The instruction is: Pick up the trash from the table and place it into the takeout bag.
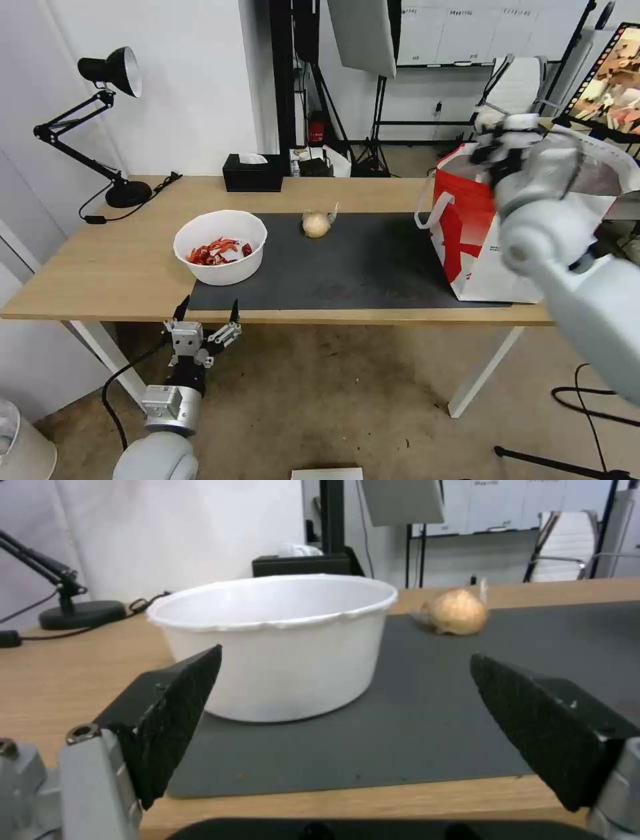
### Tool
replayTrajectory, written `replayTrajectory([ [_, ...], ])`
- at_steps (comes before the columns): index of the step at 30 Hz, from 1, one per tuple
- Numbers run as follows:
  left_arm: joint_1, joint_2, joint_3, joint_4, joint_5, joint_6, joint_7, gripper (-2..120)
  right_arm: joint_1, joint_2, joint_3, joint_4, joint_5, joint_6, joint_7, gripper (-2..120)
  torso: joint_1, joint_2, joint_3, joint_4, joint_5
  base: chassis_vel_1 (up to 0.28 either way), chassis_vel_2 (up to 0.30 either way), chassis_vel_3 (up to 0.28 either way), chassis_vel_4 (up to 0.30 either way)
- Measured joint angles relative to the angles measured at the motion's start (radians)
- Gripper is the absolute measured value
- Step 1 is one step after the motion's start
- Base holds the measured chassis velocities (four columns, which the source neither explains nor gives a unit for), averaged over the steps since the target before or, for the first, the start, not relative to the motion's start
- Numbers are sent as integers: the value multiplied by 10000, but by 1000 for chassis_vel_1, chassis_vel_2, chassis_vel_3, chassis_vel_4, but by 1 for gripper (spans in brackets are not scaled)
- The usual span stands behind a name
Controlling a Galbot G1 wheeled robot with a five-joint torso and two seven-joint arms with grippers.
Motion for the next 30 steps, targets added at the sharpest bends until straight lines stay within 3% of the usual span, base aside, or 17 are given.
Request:
replayTrajectory([
  [8, -4, -12, 107, -85, -12, -18, 25, 100, -100, -94, 127, -145, 825, -560, 531, 5, 0, -1, 0, 2, -1, 0, 0, 0, 0],
  [10, -4, -14, 118, -138, -57, -22, 33, 100, -135, -85, 168, -143, 1170, -701, 522, 19, 0, -1, 0, 2, -1, 0, 0, 0, 0],
  [14, 7, -13, 112, -194, -127, -23, 36, 100, -133, -54, 183, -144, 1283, -854, 516, 28, 0, -1, 0, 2, -3, 0, 0, 0, 0],
  [16, 57, -9, 61, -243, -141, -23, 39, 100, -84, -32, 174, -199, 1300, -946, 475, 41, 0, 0, 0, 3, -4, 0, 0, 0, 0],
  [21, 93, -22, 28, -299, -146, -23, 42, 100, -13, -20, 143, -187, 1271, -938, 388, 57, 0, -1, 1, 3, -4, 0, 0, 0, 0],
  [24, 109, -43, 15, -354, -147, -23, 44, 100, -56, -83, 196, -52, 1268, -684, -35, 65, 1, -1, 1, 5, -3, 0, 0, 0, 0],
  [26, 130, -71, 13, -433, -147, -23, 63, 100, -515, -239, 492, 333, 1278, 386, -1458, 78, 0, -1, 0, 2, -6, 0, 0, 0, 0],
  [28, 134, -78, 12, -449, -146, -23, 69, 100, -674, -276, 553, 441, 1277, 703, -1791, 80, 0, -1, 0, 3, -5, 0, 0, 0, 0],
  [30, 144, -105, 10, -478, -146, -44, 77, 100, -1457, -406, 838, 885, 1208, 1824, -2977, 89, 0, -1, 0, 3, -6, 0, 0, 0, 0],
])
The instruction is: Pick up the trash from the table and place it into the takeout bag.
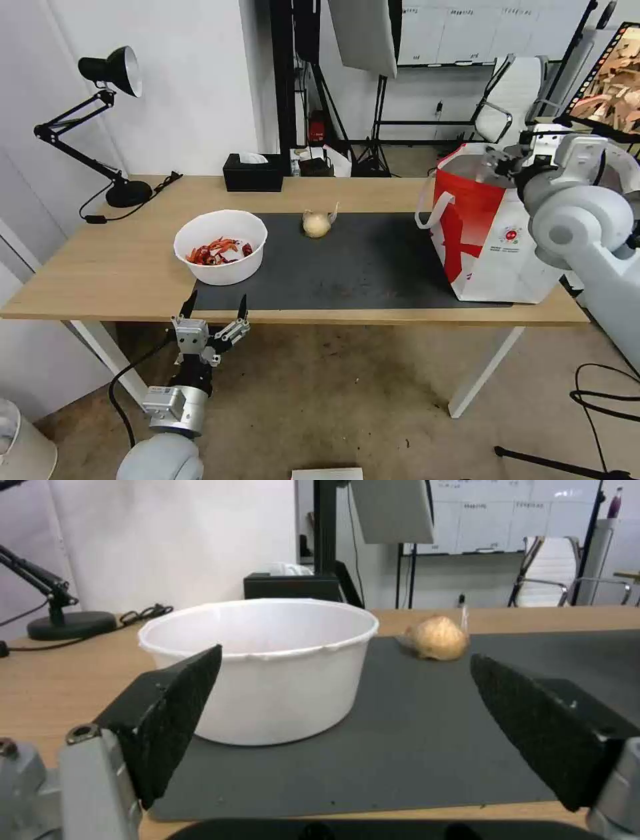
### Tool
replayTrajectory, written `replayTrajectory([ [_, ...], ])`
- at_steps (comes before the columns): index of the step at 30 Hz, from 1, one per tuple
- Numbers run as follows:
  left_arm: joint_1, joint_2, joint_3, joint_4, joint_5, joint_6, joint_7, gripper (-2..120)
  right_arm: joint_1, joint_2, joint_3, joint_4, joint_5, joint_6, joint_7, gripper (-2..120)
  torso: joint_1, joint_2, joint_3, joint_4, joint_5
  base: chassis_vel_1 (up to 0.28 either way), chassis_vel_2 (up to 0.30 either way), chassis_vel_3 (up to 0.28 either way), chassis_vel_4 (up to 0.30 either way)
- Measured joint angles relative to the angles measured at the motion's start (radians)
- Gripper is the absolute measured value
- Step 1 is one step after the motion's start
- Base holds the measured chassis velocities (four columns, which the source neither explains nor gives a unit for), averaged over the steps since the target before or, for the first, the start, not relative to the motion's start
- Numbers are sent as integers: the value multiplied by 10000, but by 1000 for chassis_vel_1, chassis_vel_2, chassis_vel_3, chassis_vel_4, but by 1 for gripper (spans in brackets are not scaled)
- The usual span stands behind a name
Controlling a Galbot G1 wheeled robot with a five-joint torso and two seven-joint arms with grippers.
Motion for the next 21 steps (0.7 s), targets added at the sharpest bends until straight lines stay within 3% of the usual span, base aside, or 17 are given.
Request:
replayTrajectory([
  [1, 0, 0, 0, 0, 0, 0, 0, 100, 0, 0, 0, 0, 0, 0, 0, 89, 0, 0, 0, 0, 0, 0, 0, 0, 0],
  [2, 10, -17, 0, -12, 1, -16, 9, 100, -599, -67, 164, 257, -135, 450, -648, 96, 0, 0, 0, -1, 1, 0, 0, 0, 0],
  [5, 68, -117, -30, -57, 34, -172, 162, 100, -1937, -157, 416, 977, -557, 1405, -1882, 100, 0, 0, 0, -4, 3, 0, 0, 0, 0],
  [11, 596, -468, -447, -278, 249, -386, 247, 100, -3048, 74, 449, 1688, -1398, 2096, -2665, 100, 0, 0, 0, 2, 1, 0, 0, 0, 0],
  [16, 1056, -838, -766, -409, 538, -547, 385, 100, -4922, 615, 748, 2149, -2796, 2433, -2996, 100, -1, 0, -1, 0, 3, 0, 0, 0, 0],
  [21, 1336, -1151, -673, -291, 985, -621, 488, 100, -7867, 1941, 1630, 1985, -5188, 3529, -3534, 100, -1, 1, -1, -5, 3, 0, 0, 0, 0],
])
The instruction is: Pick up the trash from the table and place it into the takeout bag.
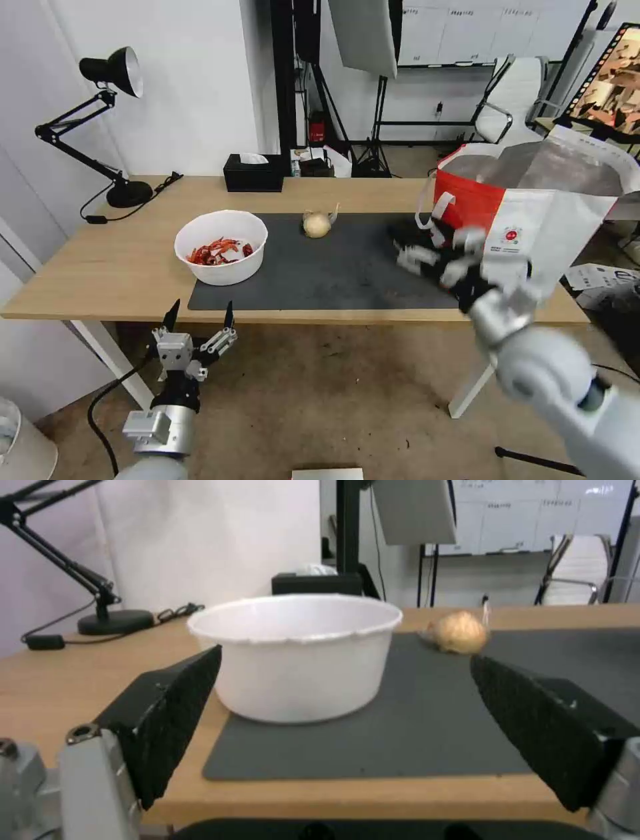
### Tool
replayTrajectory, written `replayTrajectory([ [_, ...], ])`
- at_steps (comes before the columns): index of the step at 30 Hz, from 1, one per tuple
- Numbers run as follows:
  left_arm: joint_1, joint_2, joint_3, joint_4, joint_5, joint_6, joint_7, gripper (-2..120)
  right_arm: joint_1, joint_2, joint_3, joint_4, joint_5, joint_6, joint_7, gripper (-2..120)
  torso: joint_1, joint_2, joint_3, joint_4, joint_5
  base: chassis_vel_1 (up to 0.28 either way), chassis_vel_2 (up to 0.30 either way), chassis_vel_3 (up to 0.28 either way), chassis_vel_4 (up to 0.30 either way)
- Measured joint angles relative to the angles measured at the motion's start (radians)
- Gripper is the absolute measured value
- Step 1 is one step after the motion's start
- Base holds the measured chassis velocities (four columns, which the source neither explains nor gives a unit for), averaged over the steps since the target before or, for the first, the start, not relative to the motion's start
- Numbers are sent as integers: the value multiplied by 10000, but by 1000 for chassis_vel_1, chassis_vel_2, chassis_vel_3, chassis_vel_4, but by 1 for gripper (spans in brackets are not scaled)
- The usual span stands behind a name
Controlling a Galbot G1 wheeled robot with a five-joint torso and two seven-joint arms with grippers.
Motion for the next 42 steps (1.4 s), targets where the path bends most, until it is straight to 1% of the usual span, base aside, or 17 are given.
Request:
replayTrajectory([
  [1, 45, -42, 29, 51, 75, 0, 8, 100, -446, 286, 79, -84, -344, 194, -34, 100, 0, 0, 0, 2, 0, 0, 0, 0, 0],
  [2, 45, -42, 29, 51, 75, 0, 8, 100, -446, 286, 79, -84, -344, 194, -34, 100, 0, 0, 0, 2, 0, 0, 0, 0, 0],
  [5, 112, -98, 121, 313, 164, 6, 13, 100, -1592, 1128, 105, -338, -1034, 534, -60, 100, -1, 0, 0, 1, -2, 0, 0, 0, 0],
  [6, 112, -98, 121, 313, 164, 6, 13, 100, -1592, 1128, 105, -338, -1034, 534, -60, 100, -1, 0, 0, 1, -2, 0, 0, 0, 0],
  [8, 173, -141, 148, 378, 181, 33, 18, 100, -1900, 1436, 53, -477, -1259, 569, -34, 100, 0, 0, 0, 3, -1, 0, 0, 0, 0],
  [10, 213, -160, 162, 378, 204, 56, 29, 100, -1960, 1516, 28, -517, -1342, 569, -6, 100, 0, 0, 0, 3, -1, 0, 0, 0, 0],
  [24, 456, -312, 68, 205, 346, 109, 145, 100, -1974, 1418, 10, -460, -1456, 259, 266, 100, 1, -1, 2, 4, 0, 0, 0, 0, 0],
  [42, 437, -334, 54, 230, 369, 117, 193, 100, -1928, 1388, -122, -496, -1472, 100, 333, 100, 2, -2, 1, 4, 0, 0, 0, 0, 0],
])
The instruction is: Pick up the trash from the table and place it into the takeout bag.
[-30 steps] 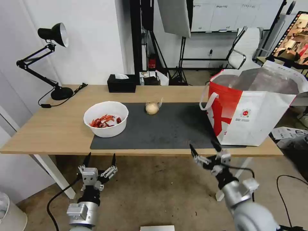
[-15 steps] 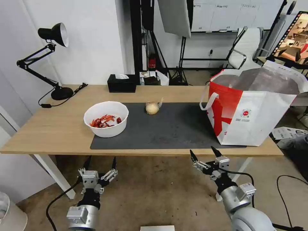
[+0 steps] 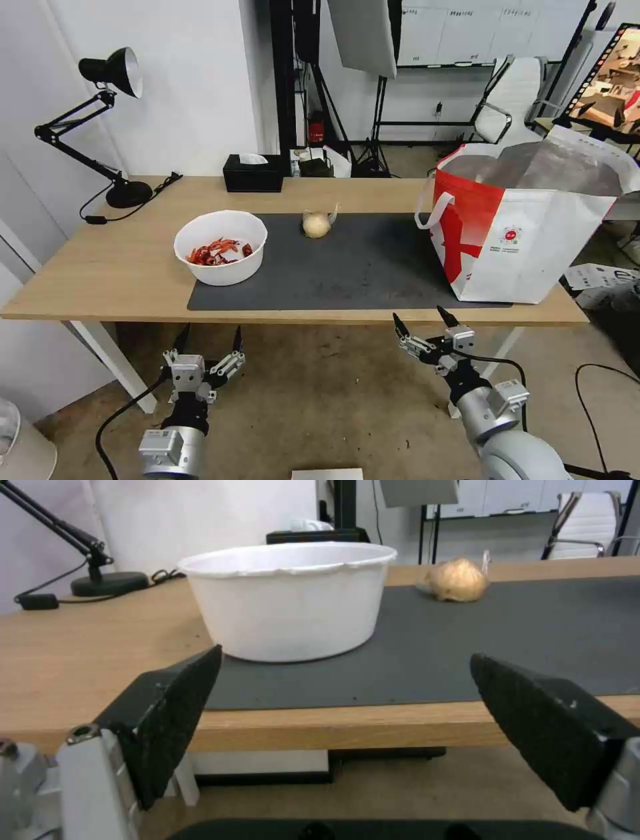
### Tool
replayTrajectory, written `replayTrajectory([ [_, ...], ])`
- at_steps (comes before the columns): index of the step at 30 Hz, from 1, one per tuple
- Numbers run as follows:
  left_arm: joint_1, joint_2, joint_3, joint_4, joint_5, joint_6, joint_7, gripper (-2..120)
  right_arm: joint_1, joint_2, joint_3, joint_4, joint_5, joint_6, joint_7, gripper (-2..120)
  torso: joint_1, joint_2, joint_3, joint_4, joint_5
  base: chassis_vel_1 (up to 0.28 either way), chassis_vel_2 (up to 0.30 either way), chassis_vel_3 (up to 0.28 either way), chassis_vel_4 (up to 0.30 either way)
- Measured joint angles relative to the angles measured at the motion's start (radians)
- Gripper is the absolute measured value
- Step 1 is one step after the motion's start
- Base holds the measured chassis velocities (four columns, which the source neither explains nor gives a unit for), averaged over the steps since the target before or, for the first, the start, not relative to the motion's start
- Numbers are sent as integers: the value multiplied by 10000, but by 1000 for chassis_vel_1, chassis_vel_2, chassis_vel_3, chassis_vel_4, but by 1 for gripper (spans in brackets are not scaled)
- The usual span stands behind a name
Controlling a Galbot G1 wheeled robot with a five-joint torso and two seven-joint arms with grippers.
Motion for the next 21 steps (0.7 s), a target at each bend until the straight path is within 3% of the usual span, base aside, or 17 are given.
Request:
replayTrajectory([
  [13, -91, 165, 13, 20, -45, 12, 6, 100, 513, -109, -266, -85, 180, -225, 22, 100, -1, 0, 0, -2, 0, 0, 0, 0, 0],
  [21, -798, 789, 432, 313, -392, 294, 9, 100, 3132, -957, -1076, -765, 1685, -935, 0, 100, 1, -1, 2, -4, -1, 0, 0, 0, 0],
])
